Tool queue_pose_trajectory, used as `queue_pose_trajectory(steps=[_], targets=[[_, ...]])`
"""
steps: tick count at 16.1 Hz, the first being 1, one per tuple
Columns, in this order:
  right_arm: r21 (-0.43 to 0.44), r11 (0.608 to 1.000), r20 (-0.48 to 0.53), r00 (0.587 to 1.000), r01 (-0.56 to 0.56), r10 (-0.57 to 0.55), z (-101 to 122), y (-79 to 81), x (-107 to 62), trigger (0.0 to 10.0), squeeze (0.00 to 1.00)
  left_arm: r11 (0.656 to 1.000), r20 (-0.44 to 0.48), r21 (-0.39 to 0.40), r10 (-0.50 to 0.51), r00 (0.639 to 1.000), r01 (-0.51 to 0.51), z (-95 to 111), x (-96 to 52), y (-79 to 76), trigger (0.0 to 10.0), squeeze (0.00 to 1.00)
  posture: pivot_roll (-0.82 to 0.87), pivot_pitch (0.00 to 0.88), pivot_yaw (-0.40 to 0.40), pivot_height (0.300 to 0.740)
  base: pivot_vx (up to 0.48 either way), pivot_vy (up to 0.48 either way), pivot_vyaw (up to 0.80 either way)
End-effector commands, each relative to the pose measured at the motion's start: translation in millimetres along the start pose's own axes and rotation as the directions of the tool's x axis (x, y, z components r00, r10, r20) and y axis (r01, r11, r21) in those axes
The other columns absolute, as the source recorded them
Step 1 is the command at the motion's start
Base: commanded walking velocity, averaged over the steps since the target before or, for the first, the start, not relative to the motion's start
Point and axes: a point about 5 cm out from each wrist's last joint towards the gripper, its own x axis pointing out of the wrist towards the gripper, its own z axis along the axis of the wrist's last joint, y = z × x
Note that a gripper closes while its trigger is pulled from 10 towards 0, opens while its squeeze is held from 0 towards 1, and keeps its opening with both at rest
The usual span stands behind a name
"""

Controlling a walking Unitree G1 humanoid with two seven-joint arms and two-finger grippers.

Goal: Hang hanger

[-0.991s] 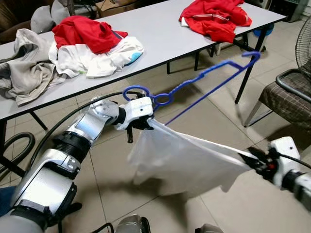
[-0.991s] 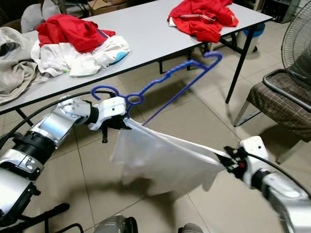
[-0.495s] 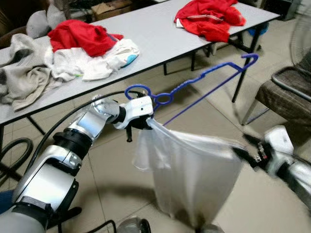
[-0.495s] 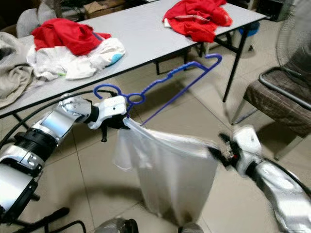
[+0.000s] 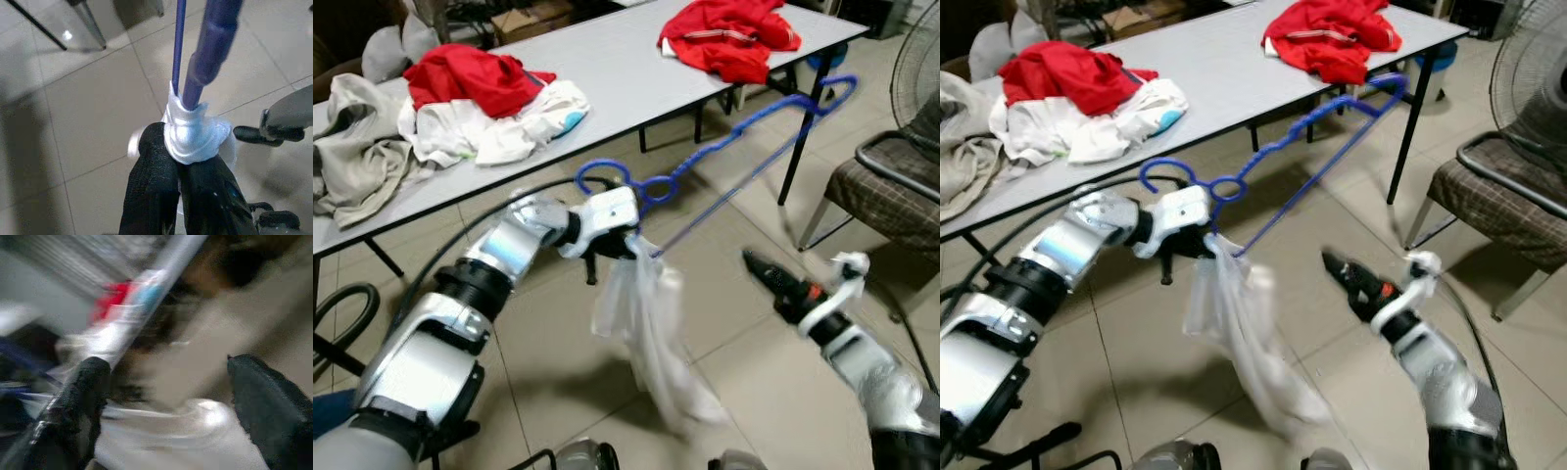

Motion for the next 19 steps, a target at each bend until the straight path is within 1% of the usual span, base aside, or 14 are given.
queue_pose_trajectory(steps=[1,2,3,4,6,7,8,9,12,13,14,16,18,19], targets=[[0.069,0.995,-0.052,0.995,-0.077,0.081,-16.4,1.6,-0.3,10.0,1.0,1.0,0.016,0.003,0.007,1.0,-0.007,2.9,-4.1,1.8,0.0,0.0,-0.19,0.0,0.158,0.74,0.0,0.0,0.0],[-0.003,0.996,-0.114,0.99,-0.089,0.088,-21.4,3.6,0.1,10.0,1.0,1.0,0.01,0.008,0.004,1.0,-0.004,3.4,-3.6,1.7,0.0,0.0,-0.18,0.0,0.152,0.74,0.0,0.0,0.0],[-0.205,0.964,-0.171,0.976,-0.172,0.137,-8.2,24.4,-4.2,10.0,1.0,1.0,-0.014,0.01,0.007,1.0,-0.007,0.0,-6.4,2.5,0.0,0.0,-0.18,0.0,0.154,0.74,0.0,0.0,0.0],[-0.236,0.952,-0.176,0.972,-0.197,0.158,-3.9,30.4,-6.0,10.0,1.0,1.0,-0.022,0.009,0.008,1.0,-0.008,-1.3,-7.2,2.7,0.0,0.0,-0.18,0.0,0.154,0.74,0.0,0.0,0.0],[-0.458,0.813,-0.286,0.926,-0.359,0.248,32.7,75.2,-27.0,10.0,1.0,1.0,-0.103,0.016,0.024,0.994,-0.022,-13.1,-10.1,4.7,0.0,0.0,-0.19,0.0,0.169,0.74,0.0,0.0,0.0],[-0.503,0.721,-0.336,0.876,-0.477,0.345,50.3,109.1,-32.1,10.0,1.0,1.0,-0.131,0.023,0.015,0.991,-0.012,-16.7,-9.1,3.4,0.0,0.0,-0.19,0.0,0.169,0.74,0.0,0.0,0.0],[-0.523,0.675,-0.355,0.853,-0.521,0.383,56.9,123.3,-33.3,10.0,1.0,1.0,-0.14,0.026,0.01,0.99,-0.006,-17.6,-8.1,2.9,0.0,0.0,-0.19,0.0,0.175,0.74,0.0,0.0,0.0],[-0.605,0.58,-0.369,0.837,-0.546,0.403,72.6,146.9,-28.3,10.0,1.0,1.0,-0.148,0.03,0.004,0.989,0.001,-17.5,-5.4,2.3,0.0,0.0,-0.2,0.0,0.18,0.74,0.0,0.0,0.0],[-0.78,0.448,-0.266,0.88,-0.437,0.395,101.1,179.0,-1.5,10.0,0.96,0.998,-0.202,0.062,-0.019,0.979,0.032,-21.3,-0.4,-0.3,0.0,0.0,-0.22,0.0,0.193,0.74,0.0,0.0,0.0],[-0.819,0.434,-0.226,0.906,-0.376,0.359,107.0,181.7,14.4,10.0,0.77,0.995,-0.224,0.085,-0.025,0.974,0.045,-21.8,1.7,-1.5,0.0,0.0,-0.23,0.0,0.193,0.74,0.0,0.0,0.0],[-0.833,0.428,-0.224,0.922,-0.35,0.317,106.9,177.2,22.8,10.0,0.1,0.994,-0.231,0.097,-0.026,0.973,0.05,-21.0,2.7,-2.0,0.0,0.0,-0.23,0.0,0.191,0.74,0.0,0.0,0.0],[-0.859,0.402,-0.279,0.949,-0.316,0.148,96.0,149.3,48.3,10.0,0.0,0.987,-0.264,0.155,-0.01,0.965,0.052,-16.7,3.5,-0.8,0.0,0.0,-0.22,0.0,0.185,0.74,0.0,0.0,0.0],[-0.839,0.436,-0.314,0.944,-0.325,0.1,90.5,134.6,52.6,10.0,0.0,0.984,-0.271,0.173,0.011,0.962,0.037,-14.7,0.4,2.0,0.0,0.0,-0.21,0.0,0.175,0.74,0.0,0.0,0.0],[-0.842,0.423,-0.36,0.933,-0.335,0.022,87.0,121.2,47.4,10.0,0.0,0.985,-0.265,0.172,0.03,0.964,0.016,-13.4,-4.3,5.6,0.0,0.0,-0.21,0.0,0.17,0.74,0.0,0.0,0.0]])
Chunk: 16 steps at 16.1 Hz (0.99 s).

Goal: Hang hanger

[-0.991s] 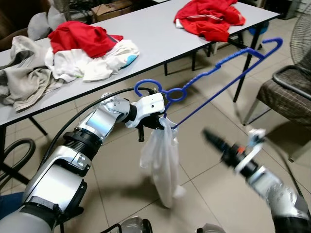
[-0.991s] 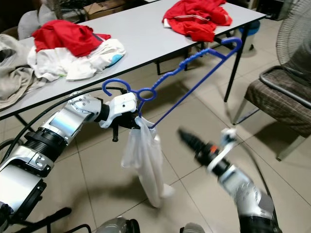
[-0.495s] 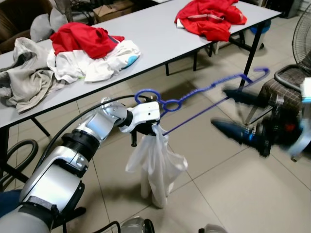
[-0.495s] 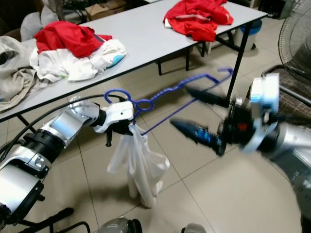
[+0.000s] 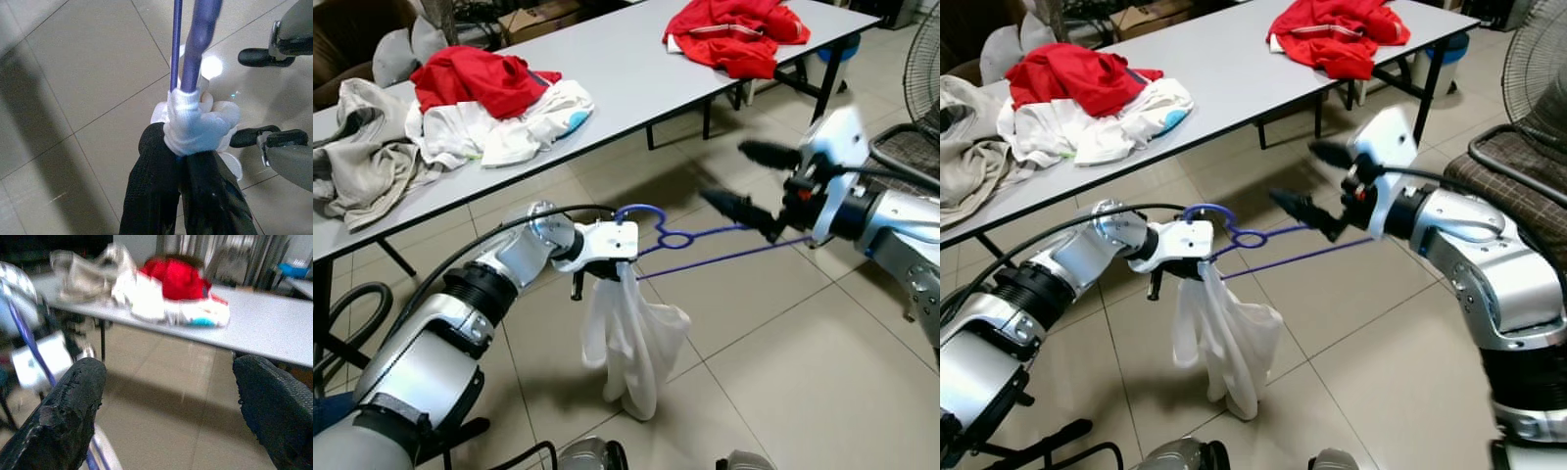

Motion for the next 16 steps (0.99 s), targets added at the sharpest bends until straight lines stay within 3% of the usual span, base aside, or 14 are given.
queue_pose_trajectory(steps=[1,3,6,8,9,12,14,16], targets=[[-0.003,1.0,-0.045,0.999,-0.017,0.017,-9.7,2.7,-4.0,10.0,0.0,0.997,0.007,0.021,0.068,0.998,-0.069,5.3,-16.9,14.0,0.0,0.0,-0.2,0.0,0.159,0.74,0.0,0.0,0.0],[0.006,1.0,-0.073,0.997,-0.009,0.009,-21.0,3.2,-11.7,10.0,0.0,0.997,0.023,0.003,0.078,0.997,-0.078,5.2,-20.8,15.4,0.0,0.0,-0.19,0.0,0.153,0.74,0.0,0.0,0.0],[0.033,0.999,-0.107,0.994,0.031,-0.027,-44.8,2.9,-22.9,10.0,0.0,0.996,0.158,-0.07,0.074,0.985,-0.063,16.6,-24.5,16.4,0.0,0.0,-0.2,0.0,0.15,0.74,0.0,0.0,0.0],[0.099,0.995,-0.04,0.999,-0.002,0.006,-48.4,8.5,-31.2,10.0,0.0,0.995,0.24,-0.09,0.066,0.969,-0.045,25.9,-29.4,18.3,0.0,0.0,-0.2,0.0,0.147,0.74,0.0,0.0,0.0],[0.174,0.982,0.04,0.997,-0.079,0.073,-47.6,18.0,-39.6,10.0,0.0,0.991,0.359,-0.132,0.043,0.932,0.005,39.9,-34.2,18.3,0.0,0.0,-0.2,0.0,0.138,0.74,0.0,0.0,0.0],[0.182,0.971,0.087,0.986,-0.157,0.143,-41.6,23.8,-48.6,10.0,0.0,0.994,0.345,-0.11,0.024,0.938,0.015,39.3,-35.5,16.2,0.0,0.0,-0.2,0.0,0.138,0.74,0.0,0.0,0.0],[0.115,0.968,0.008,0.974,-0.224,0.224,-34.2,20.5,-63.9,10.0,0.0,0.997,0.318,-0.058,-0.036,0.947,0.057,35.9,-38.4,10.2,0.0,0.0,-0.2,0.0,0.129,0.74,0.0,0.0,0.0],[0.09,0.972,-0.063,0.973,-0.217,0.223,-31.9,10.0,-68.9,10.0,0.0,0.997,0.328,-0.039,-0.055,0.943,0.072,39.4,-42.1,9.0,0.0,0.0,-0.21,0.0,0.125,0.74,0.0,0.0,0.0]])
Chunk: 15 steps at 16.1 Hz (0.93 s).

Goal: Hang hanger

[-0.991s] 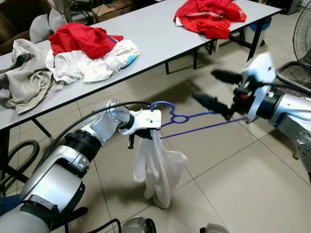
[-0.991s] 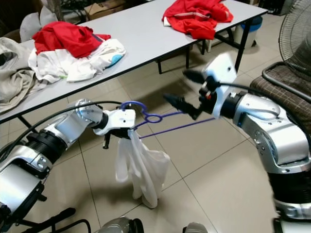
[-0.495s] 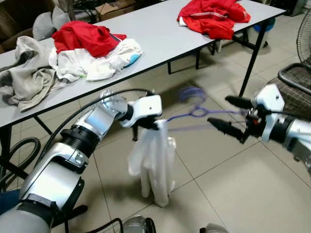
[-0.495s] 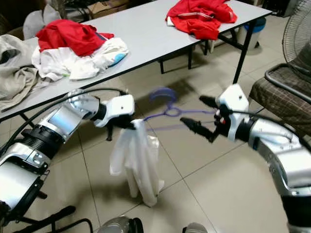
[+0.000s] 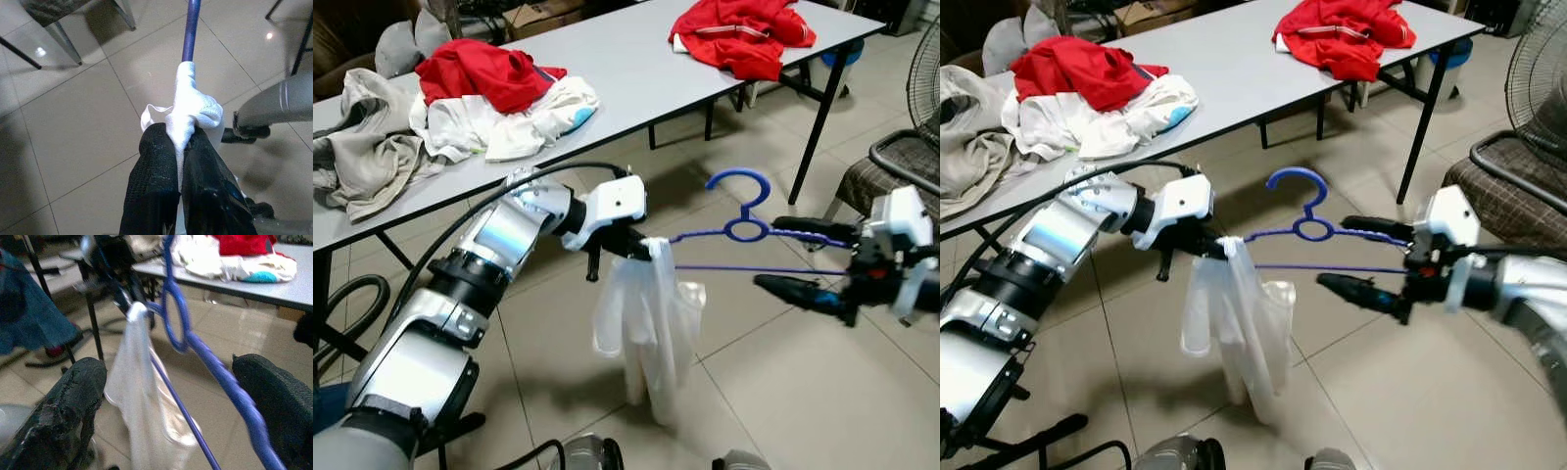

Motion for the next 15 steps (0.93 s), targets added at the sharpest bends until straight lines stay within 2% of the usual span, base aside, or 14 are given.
queue_pose_trajectory(steps=[1,2,3,4,6,7,8,9,10,12,13,14,15], targets=[[-0.022,1.0,-0.038,0.999,0.002,-0.003,1.9,-4.0,-0.7,10.0,0.0,1.0,-0.011,0.026,0.001,1.0,-0.001,3.8,-7.6,1.4,0.0,0.0,-0.21,0.0,0.121,0.74,0.0,0.0,0.0],[-0.04,0.999,-0.001,0.999,0.035,-0.035,13.0,-11.6,0.3,10.0,0.0,0.998,-0.064,0.065,0.029,0.998,-0.024,3.1,-9.8,4.9,0.0,0.0,-0.21,0.0,0.111,0.74,0.0,0.0,0.0],[-0.027,0.999,0.091,0.995,0.042,-0.039,22.9,-13.0,1.8,10.0,0.0,0.995,-0.108,0.085,0.065,0.992,-0.056,-0.1,-11.1,8.7,0.0,0.0,-0.21,0.0,0.111,0.74,0.0,0.0,0.0],[-0.016,0.999,0.133,0.99,0.046,-0.043,25.4,-13.1,2.3,10.0,0.0,0.994,-0.124,0.088,0.08,0.989,-0.069,-1.9,-11.5,10.0,0.0,0.0,-0.21,0.0,0.111,0.74,0.0,0.0,0.0],[0.041,0.998,0.266,0.962,0.053,-0.063,26.1,-9.9,6.2,10.0,0.0,0.991,-0.18,0.096,0.114,0.977,-0.098,-11.7,-11.3,11.3,0.0,0.0,-0.2,0.0,0.11,0.74,0.0,0.0,0.0],[0.097,0.995,0.347,0.937,0.011,-0.044,28.9,-5.2,3.6,10.0,0.0,0.991,-0.219,0.105,0.107,0.97,-0.085,-17.8,-10.7,9.7,0.0,0.0,-0.21,0.0,0.117,0.74,0.0,0.0,0.0],[0.101,0.995,0.308,0.951,0.0,-0.031,24.7,-3.7,0.3,10.0,0.0,0.991,-0.226,0.109,0.101,0.969,-0.078,-18.8,-10.4,9.2,0.0,0.0,-0.21,0.0,0.117,0.74,0.0,0.0,0.0],[0.06,0.998,0.174,0.985,0.003,-0.013,14.3,-3.6,-4.6,10.0,0.0,0.99,-0.224,0.124,0.087,0.971,-0.06,-16.8,-9.8,9.2,0.0,0.0,-0.21,0.0,0.117,0.74,0.0,0.0,0.0],[0.041,0.999,0.111,0.994,-0.02,0.015,11.1,-4.6,-10.7,10.0,0.0,0.99,-0.21,0.133,0.064,0.976,-0.037,-12.9,-8.4,9.3,0.0,0.0,-0.21,0.0,0.119,0.74,0.0,0.0,0.0],[0.041,0.994,0.038,0.994,-0.102,0.101,10.4,-7.1,-18.9,10.0,0.0,0.99,-0.186,0.141,0.017,0.982,0.01,-5.7,-5.1,9.2,0.0,0.0,-0.21,0.0,0.122,0.74,0.0,0.0,0.0],[0.036,0.99,-0.08,0.987,-0.136,0.138,4.0,-9.5,-20.4,10.0,0.0,0.986,-0.195,0.162,0.001,0.981,0.031,-2.5,-3.3,10.1,0.0,0.0,-0.21,0.0,0.121,0.74,0.0,0.0,0.0],[-0.025,0.989,-0.183,0.973,-0.145,0.138,-1.9,-13.2,-19.5,10.0,0.0,0.983,-0.194,0.176,-0.01,0.981,0.044,1.1,-1.8,10.9,0.0,0.0,-0.21,0.0,0.12,0.74,0.0,0.0,0.0],[-0.065,0.986,-0.204,0.969,-0.156,0.139,-3.7,-19.1,-13.7,10.0,0.0,0.976,-0.2,0.207,-0.027,0.979,0.069,6.2,2.1,10.9,0.0,0.0,-0.21,0.0,0.114,0.74,0.0,0.0,0.0]])
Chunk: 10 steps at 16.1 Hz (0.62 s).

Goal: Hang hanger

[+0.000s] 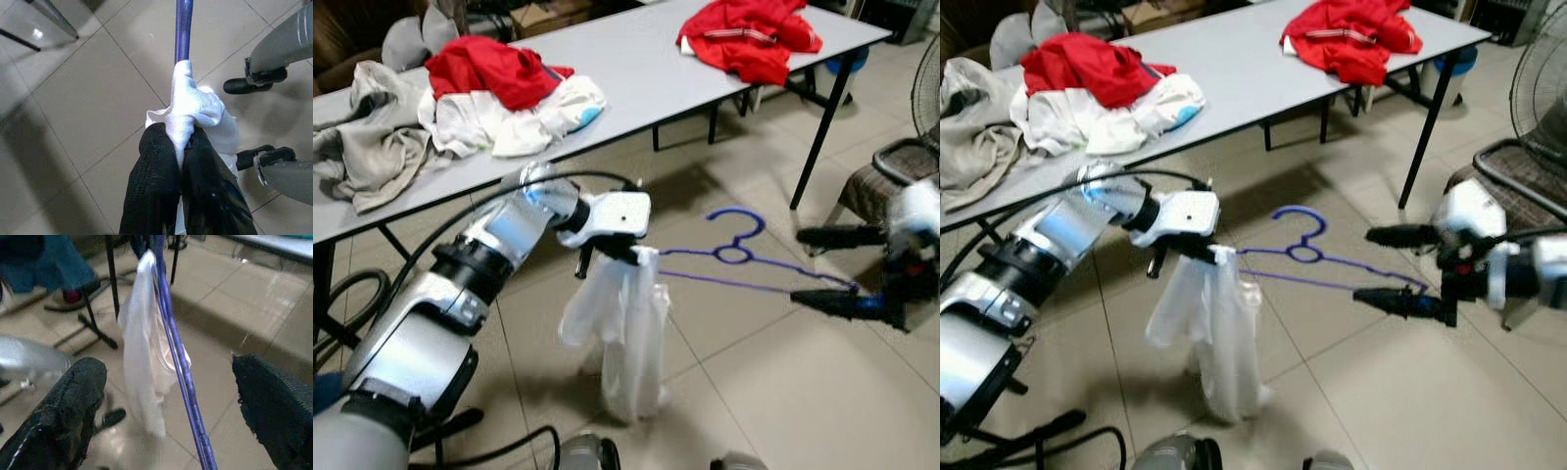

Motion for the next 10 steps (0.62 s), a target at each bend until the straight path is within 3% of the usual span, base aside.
queue_pose_trajectory(steps=[1,2,3,4,5,6,7,8,10], targets=[[-0.046,0.998,-0.004,0.999,-0.041,0.04,3.0,-1.8,7.9,10.0,0.0,0.999,-0.016,0.05,-0.018,1.0,0.019,6.5,-1.2,3.0,0.0,0.0,-0.21,0.0,0.112,0.74,0.0,0.0,0.0],[-0.05,0.997,-0.01,0.999,-0.054,0.054,2.3,-2.2,11.3,10.0,0.0,0.998,-0.019,0.057,-0.022,1.0,0.023,7.3,-0.6,3.0,0.0,0.0,-0.21,0.0,0.112,0.74,0.0,0.0,0.0],[-0.065,0.996,-0.021,0.998,-0.057,0.056,1.4,-6.0,18.4,8.9,0.0,0.997,-0.029,0.072,-0.026,0.999,0.028,8.4,-0.1,3.5,0.0,0.0,-0.21,0.0,0.112,0.74,0.0,0.0,0.0],[-0.069,0.997,-0.009,0.999,-0.04,0.04,2.9,-12.0,23.2,4.2,0.0,0.996,-0.037,0.082,-0.03,0.999,0.033,8.9,0.2,4.1,0.0,0.0,-0.21,0.0,0.11,0.74,0.0,0.0,0.0],[-0.058,0.998,0.026,0.999,-0.028,0.029,6.1,-17.3,27.0,1.8,0.0,0.995,-0.042,0.089,-0.038,0.998,0.041,9.0,1.0,3.9,0.0,0.0,-0.21,0.0,0.11,0.74,0.0,0.0,0.0],[-0.05,0.998,0.05,0.998,-0.033,0.036,8.8,-18.7,29.0,0.2,0.0,0.995,-0.045,0.092,-0.041,0.998,0.045,8.8,1.5,3.5,0.0,0.0,-0.21,0.0,0.11,0.74,0.0,0.0,0.0],[-0.049,0.998,0.066,0.997,-0.045,0.048,10.8,-18.7,30.5,1.6,0.0,0.994,-0.048,0.094,-0.043,0.998,0.048,8.5,2.0,3.1,0.0,0.0,-0.21,0.0,0.11,0.74,0.0,0.0,0.0],[-0.049,0.996,0.055,0.996,-0.072,0.075,10.3,-17.8,33.1,0.1,0.0,0.994,-0.05,0.095,-0.045,0.998,0.05,8.2,2.9,3.1,0.0,0.0,-0.2,0.0,0.105,0.74,0.0,0.0,0.0],[-0.047,0.996,0.029,0.997,-0.077,0.078,6.7,-19.1,37.6,0.0,0.0,0.994,-0.049,0.096,-0.045,0.998,0.049,9.3,3.5,3.8,0.0,0.0,-0.2,0.0,0.105,0.74,0.0,0.0,0.0]])
